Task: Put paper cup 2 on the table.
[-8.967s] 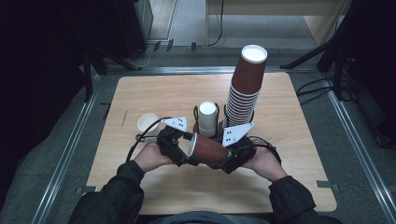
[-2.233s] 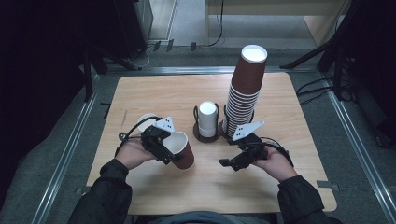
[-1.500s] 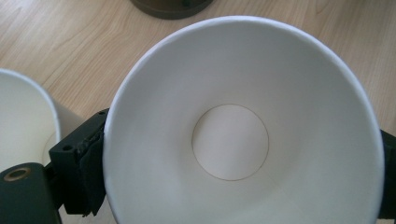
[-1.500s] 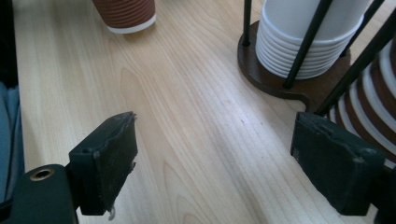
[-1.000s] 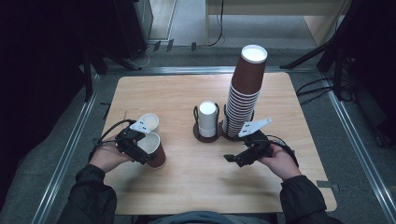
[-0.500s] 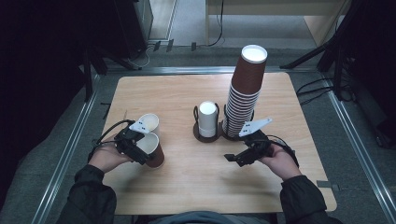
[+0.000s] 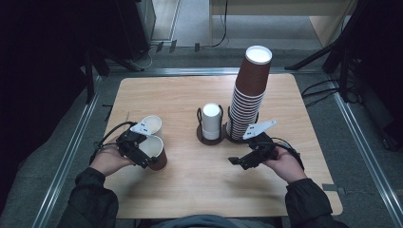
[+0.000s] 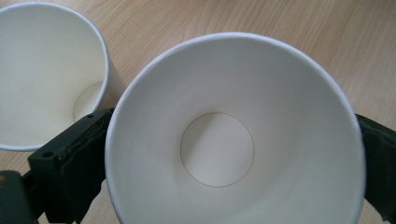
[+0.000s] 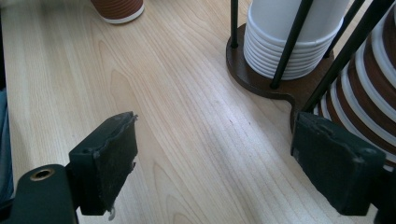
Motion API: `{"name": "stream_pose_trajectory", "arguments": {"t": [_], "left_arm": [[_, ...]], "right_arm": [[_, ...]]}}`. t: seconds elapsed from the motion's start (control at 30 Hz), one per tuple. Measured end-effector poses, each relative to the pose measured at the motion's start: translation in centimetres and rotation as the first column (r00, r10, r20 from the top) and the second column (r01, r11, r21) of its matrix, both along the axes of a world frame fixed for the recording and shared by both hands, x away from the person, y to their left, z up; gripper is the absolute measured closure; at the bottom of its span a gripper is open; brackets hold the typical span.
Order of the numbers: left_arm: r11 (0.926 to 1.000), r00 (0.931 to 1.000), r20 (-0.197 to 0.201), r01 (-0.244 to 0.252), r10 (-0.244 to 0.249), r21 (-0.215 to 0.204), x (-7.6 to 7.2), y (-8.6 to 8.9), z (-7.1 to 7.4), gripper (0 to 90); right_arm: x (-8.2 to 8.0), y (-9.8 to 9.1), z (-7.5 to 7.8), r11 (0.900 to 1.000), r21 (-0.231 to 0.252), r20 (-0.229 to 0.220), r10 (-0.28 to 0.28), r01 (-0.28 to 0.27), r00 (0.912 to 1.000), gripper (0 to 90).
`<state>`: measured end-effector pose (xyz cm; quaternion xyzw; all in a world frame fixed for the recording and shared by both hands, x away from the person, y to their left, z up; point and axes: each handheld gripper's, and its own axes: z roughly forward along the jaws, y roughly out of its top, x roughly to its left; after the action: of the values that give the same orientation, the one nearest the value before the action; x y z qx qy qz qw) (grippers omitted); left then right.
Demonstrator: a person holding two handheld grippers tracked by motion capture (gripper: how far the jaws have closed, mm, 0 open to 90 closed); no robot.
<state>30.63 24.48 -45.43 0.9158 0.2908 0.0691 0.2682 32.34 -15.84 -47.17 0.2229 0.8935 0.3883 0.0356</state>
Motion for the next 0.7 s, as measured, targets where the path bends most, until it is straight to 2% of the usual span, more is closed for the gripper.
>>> {"name": "stream_pose_trajectory", "arguments": {"t": [0.27,0.5,0.57,0.7], "left_arm": [[0.9994,0.9998,0.016,0.011,-0.011,-0.031,-0.3,0.0,0.8,0.0],[0.9982,0.9996,0.026,-0.003,0.004,-0.059,-0.2,0.3,1.6,0.0],[0.9965,0.9994,0.034,0.002,0.001,-0.083,-0.2,0.3,1.9,0.0],[0.9961,0.9988,0.046,-0.011,0.015,-0.088,-0.3,0.2,2.6,0.0]], "right_arm": [[0.0,0.1,0.0,1.0000,-0.004,-0.003,0.004,-0.004,1.0000,14.8],[0.0,0.1,-0.1,1.0000,-0.007,-0.005,0.004,-0.004,1.0000,14.8],[0.0,0.1,-0.1,0.9999,-0.011,-0.009,0.003,-0.003,1.0000,14.8],[0.0,0.2,-0.2,0.9999,-0.016,-0.015,0.004,-0.005,0.9999,14.8]]}}
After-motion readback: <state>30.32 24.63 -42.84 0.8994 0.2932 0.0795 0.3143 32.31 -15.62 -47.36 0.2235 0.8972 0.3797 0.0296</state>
